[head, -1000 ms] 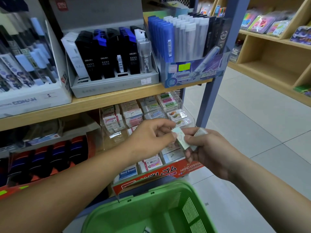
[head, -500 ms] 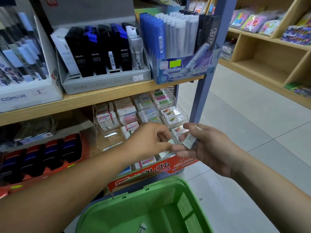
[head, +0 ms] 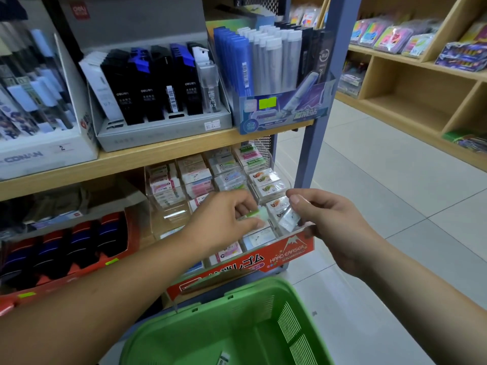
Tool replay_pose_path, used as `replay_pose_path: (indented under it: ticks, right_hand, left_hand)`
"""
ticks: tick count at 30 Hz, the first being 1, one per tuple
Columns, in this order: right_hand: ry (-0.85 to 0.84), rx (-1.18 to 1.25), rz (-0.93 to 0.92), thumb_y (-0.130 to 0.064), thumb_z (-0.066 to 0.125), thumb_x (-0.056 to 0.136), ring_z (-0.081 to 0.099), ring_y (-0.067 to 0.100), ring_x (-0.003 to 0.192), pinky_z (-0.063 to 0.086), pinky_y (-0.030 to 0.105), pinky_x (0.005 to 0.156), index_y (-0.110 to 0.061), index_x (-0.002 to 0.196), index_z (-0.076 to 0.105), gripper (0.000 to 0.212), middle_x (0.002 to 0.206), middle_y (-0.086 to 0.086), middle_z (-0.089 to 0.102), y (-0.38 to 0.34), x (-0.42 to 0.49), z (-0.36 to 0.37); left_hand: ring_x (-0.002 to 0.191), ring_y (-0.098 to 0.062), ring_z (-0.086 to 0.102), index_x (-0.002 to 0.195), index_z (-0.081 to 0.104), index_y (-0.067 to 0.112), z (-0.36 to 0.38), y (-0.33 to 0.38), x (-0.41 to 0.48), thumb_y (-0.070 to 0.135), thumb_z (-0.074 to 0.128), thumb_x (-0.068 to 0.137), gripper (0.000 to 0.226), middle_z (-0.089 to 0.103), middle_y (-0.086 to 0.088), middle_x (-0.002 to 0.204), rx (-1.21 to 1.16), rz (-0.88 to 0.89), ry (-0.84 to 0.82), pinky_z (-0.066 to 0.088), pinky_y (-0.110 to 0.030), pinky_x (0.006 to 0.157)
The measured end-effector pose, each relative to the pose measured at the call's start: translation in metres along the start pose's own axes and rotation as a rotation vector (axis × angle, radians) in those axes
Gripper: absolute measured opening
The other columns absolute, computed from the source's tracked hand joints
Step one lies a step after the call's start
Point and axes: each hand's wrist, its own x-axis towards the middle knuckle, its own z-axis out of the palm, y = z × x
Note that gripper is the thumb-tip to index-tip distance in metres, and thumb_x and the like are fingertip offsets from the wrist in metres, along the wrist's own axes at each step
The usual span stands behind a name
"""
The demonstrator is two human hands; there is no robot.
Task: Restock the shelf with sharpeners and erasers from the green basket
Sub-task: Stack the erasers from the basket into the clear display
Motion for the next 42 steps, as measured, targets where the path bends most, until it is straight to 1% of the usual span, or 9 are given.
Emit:
replay_pose_path:
  ticks: [2, 8, 15, 21, 25, 32, 36, 39, 42]
  right_hand:
    - [0.06, -0.013, -0.017, -0.016, 0.077, 0.092, 0.067, 0.012, 0.056, 0.053, 0.024, 0.048, -0.006, 0.105, 0.078, 0.017, 0.085, 0.01, 0.076, 0.002, 0.003, 0.0]
    - [0.047, -0.046, 0.063, -0.003, 0.07, 0.096, 0.077, 0.03, 0.08, 0.066, 0.034, 0.072, 0.002, 0.106, 0.075, 0.012, 0.092, 0.02, 0.079, 0.012, 0.015, 0.011]
    - [0.023, -0.337, 0.011, -0.013, 0.078, 0.093, 0.067, 0.01, 0.056, 0.056, 0.024, 0.053, -0.01, 0.09, 0.079, 0.004, 0.066, 0.001, 0.073, 0.016, 0.025, 0.031]
    - [0.092, -0.826, -0.094, -0.033, 0.081, 0.09, 0.071, 0.014, 0.076, 0.053, 0.027, 0.063, -0.018, 0.09, 0.081, 0.015, 0.087, -0.003, 0.077, 0.021, 0.038, 0.042]
    - [0.11, -0.905, -0.123, -0.038, 0.08, 0.09, 0.069, 0.012, 0.075, 0.05, 0.025, 0.059, -0.018, 0.089, 0.079, 0.019, 0.087, -0.002, 0.077, 0.022, 0.039, 0.045]
    - [0.096, -0.955, -0.268, -0.054, 0.076, 0.086, 0.067, 0.01, 0.079, 0.046, 0.028, 0.066, -0.025, 0.092, 0.077, 0.03, 0.084, -0.008, 0.073, -0.001, -0.004, 0.043]
    - [-0.219, -1.092, -0.19, -0.062, 0.074, 0.083, 0.067, 0.01, 0.074, 0.054, 0.034, 0.068, -0.029, 0.094, 0.077, 0.035, 0.08, -0.006, 0.073, 0.005, -0.061, 0.035]
    - [-0.446, -1.163, -0.071, -0.064, 0.073, 0.084, 0.065, -0.003, 0.072, 0.049, 0.021, 0.07, -0.029, 0.097, 0.077, 0.038, 0.081, -0.013, 0.071, 0.045, -0.093, 0.026]
    - [-0.621, -1.326, 0.066, -0.058, 0.069, 0.092, 0.064, 0.007, 0.082, 0.049, 0.026, 0.077, -0.03, 0.1, 0.071, 0.029, 0.086, -0.014, 0.067, 0.096, -0.112, 0.02]
  left_hand:
    - [0.081, 0.003, 0.057, 0.095, 0.068, 0.035, -0.003, -0.003, 0.005, 0.042, 0.086, 0.08, 0.025, 0.062, 0.018, 0.09, 0.065, 0.023, 0.04, 0.053, -0.028, 0.072]
    - [0.083, 0.0, 0.052, 0.107, 0.076, 0.022, -0.009, -0.02, 0.006, 0.032, 0.084, 0.084, 0.026, 0.057, 0.013, 0.093, 0.148, 0.122, 0.053, 0.046, -0.028, 0.075]
    - [0.086, -0.001, 0.06, 0.116, 0.077, 0.02, -0.021, -0.025, 0.003, 0.018, 0.083, 0.086, 0.031, 0.059, 0.018, 0.096, 0.112, 0.111, -0.007, 0.055, -0.023, 0.082]
    - [0.096, -0.004, 0.066, 0.119, 0.076, 0.015, -0.024, -0.027, -0.004, 0.005, 0.076, 0.088, 0.032, 0.069, 0.008, 0.105, 0.032, 0.081, -0.036, 0.058, -0.027, 0.09]
    - [0.102, -0.006, 0.066, 0.122, 0.074, 0.016, -0.023, -0.029, -0.011, 0.014, 0.081, 0.087, 0.036, 0.069, 0.006, 0.111, 0.023, 0.092, -0.049, 0.056, -0.032, 0.098]
    - [0.078, -0.006, 0.063, 0.1, 0.077, 0.023, -0.038, -0.008, -0.048, 0.023, 0.08, 0.087, 0.014, 0.066, 0.011, 0.086, 0.011, 0.167, 0.07, 0.055, -0.027, 0.071]
    - [0.067, -0.008, 0.065, 0.088, 0.073, 0.028, -0.023, -0.012, -0.102, 0.034, 0.079, 0.087, 0.008, 0.068, 0.012, 0.072, -0.022, 0.077, -0.156, 0.056, -0.031, 0.062]
    - [0.078, -0.006, 0.067, 0.107, 0.072, 0.028, 0.002, -0.031, -0.138, 0.04, 0.077, 0.09, 0.022, 0.073, 0.011, 0.088, 0.215, 0.004, -0.505, 0.057, -0.028, 0.071]
    - [0.089, -0.013, 0.066, 0.119, 0.071, 0.02, 0.044, -0.068, -0.169, 0.04, 0.073, 0.093, 0.032, 0.072, 0.005, 0.105, 0.255, -0.153, -0.684, 0.053, -0.026, 0.077]
